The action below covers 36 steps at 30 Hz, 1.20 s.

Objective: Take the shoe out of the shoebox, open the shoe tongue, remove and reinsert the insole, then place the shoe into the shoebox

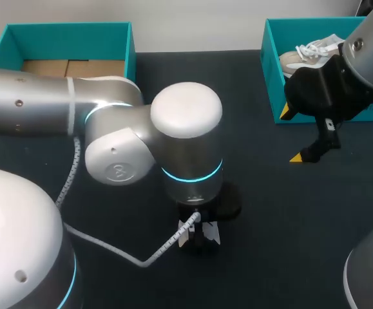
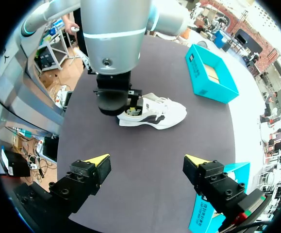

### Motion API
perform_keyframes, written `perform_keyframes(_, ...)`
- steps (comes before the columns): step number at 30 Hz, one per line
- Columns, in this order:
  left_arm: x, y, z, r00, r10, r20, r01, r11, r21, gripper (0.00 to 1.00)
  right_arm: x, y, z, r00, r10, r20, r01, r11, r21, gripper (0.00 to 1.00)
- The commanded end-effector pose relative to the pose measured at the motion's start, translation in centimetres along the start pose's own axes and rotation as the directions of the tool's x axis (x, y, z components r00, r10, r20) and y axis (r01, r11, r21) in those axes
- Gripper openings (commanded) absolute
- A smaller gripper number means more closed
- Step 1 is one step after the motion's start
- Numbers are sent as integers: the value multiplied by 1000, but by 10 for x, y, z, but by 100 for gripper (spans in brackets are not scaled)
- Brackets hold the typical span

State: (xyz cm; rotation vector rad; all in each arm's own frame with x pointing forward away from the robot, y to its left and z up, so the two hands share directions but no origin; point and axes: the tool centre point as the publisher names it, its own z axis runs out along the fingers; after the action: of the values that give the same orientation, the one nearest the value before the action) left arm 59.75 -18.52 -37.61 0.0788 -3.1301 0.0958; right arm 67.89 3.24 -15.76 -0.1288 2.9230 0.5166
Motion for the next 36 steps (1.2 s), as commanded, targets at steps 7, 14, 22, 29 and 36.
perform_keyframes(7, 5, -7, 16, 1000, 12, 9, -12, 1000, -22, 56, -3, 2, 1, 1000, 1, -6, -1, 1000, 4, 100)
perform_keyframes(14, 6, -4, 21, 1000, 5, -10, -5, 999, -32, 39, -3, 2, 1, 1000, 1, -6, -1, 1000, 4, 100)
perform_keyframes(22, 7, 0, 28, 996, -10, -89, 7, 999, -43, 0, -3, 2, 1, 1000, 1, -6, -1, 1000, 4, 100)
perform_keyframes(29, 5, 12, -2, 991, -28, -131, 20, 998, -62, 0, -3, 2, 1, 1000, 1, -6, -1, 1000, 4, 100)
perform_keyframes(36, -4, 30, -68, 990, -44, -133, 35, 997, -71, 0, -3, 2, 1, 1000, 1, -6, -1, 1000, 4, 100)
